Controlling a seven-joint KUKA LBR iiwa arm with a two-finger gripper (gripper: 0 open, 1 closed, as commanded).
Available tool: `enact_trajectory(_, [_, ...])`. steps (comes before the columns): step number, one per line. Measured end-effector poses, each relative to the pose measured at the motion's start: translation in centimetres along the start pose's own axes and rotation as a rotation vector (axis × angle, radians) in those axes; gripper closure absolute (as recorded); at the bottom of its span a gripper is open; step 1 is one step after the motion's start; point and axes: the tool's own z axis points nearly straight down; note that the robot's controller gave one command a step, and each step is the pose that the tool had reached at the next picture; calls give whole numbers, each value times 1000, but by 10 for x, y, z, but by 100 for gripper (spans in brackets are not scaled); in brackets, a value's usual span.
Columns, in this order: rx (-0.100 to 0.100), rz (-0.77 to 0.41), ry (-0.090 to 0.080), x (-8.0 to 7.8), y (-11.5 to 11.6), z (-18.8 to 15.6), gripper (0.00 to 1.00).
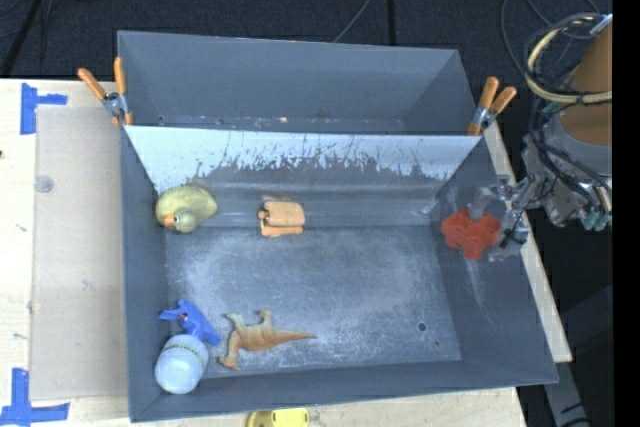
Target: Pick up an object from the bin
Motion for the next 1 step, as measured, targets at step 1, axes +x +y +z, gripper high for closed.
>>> enact_trajectory(1, [9, -7, -27, -18, -4, -124, 100])
